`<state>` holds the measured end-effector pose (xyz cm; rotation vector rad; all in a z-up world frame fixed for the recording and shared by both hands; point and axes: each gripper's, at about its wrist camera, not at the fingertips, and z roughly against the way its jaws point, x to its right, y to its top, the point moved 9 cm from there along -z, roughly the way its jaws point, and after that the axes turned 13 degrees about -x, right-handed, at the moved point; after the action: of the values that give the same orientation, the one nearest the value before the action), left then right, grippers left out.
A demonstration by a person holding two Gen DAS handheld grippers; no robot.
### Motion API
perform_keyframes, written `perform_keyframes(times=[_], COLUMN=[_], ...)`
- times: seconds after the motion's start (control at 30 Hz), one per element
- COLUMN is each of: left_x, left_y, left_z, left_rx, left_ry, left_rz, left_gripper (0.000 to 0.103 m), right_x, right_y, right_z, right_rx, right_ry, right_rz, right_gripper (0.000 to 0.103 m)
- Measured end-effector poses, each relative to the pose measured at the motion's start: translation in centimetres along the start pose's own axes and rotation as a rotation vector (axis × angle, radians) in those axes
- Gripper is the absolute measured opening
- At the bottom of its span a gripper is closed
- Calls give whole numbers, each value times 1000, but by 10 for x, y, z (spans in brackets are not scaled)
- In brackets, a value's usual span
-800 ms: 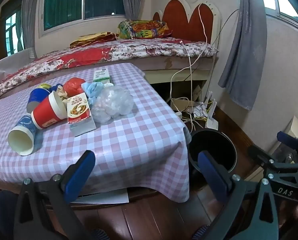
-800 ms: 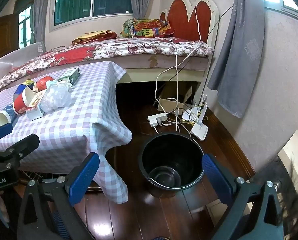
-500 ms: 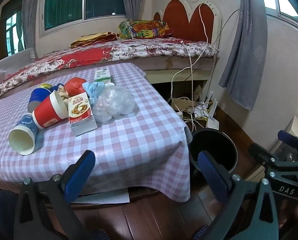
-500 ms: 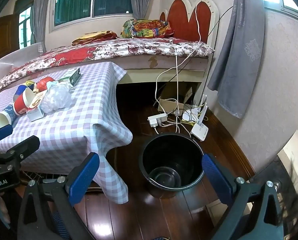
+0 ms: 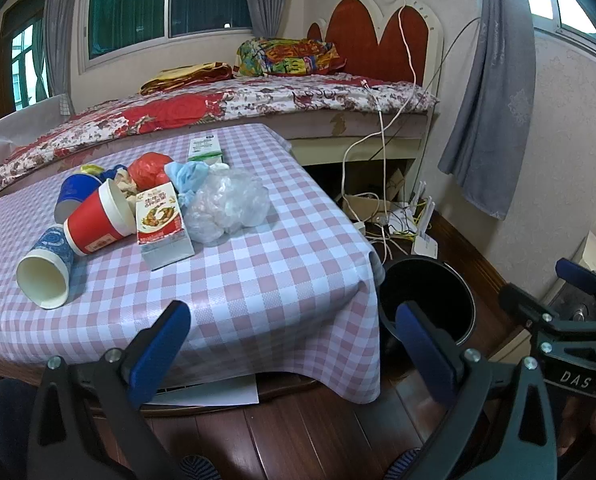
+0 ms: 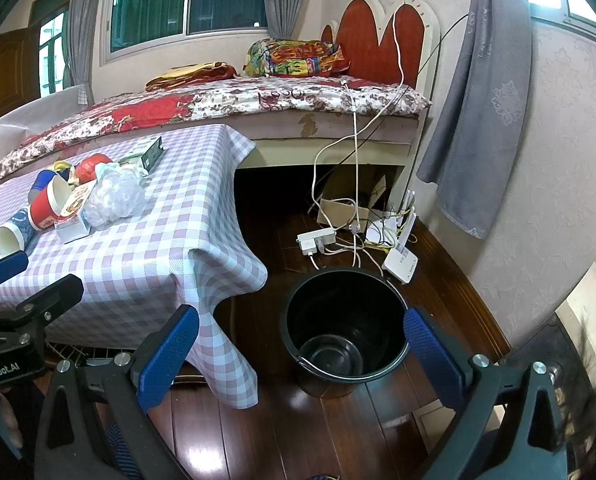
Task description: Collect trash
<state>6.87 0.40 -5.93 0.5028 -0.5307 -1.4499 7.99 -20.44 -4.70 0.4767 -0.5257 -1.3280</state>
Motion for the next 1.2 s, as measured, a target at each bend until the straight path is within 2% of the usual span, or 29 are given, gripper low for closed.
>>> perform_keyframes(times=[1.2], left_x=[0], left_y=[-2], left_z=[-2], left_rx=[-4], left_ry=[2], left_rz=[2], left_gripper=[103], right_x=[-3], right_y=[7], right_z=[6], right_rx=[15], right_ry=[6], right_rz=[8], right_gripper=[103])
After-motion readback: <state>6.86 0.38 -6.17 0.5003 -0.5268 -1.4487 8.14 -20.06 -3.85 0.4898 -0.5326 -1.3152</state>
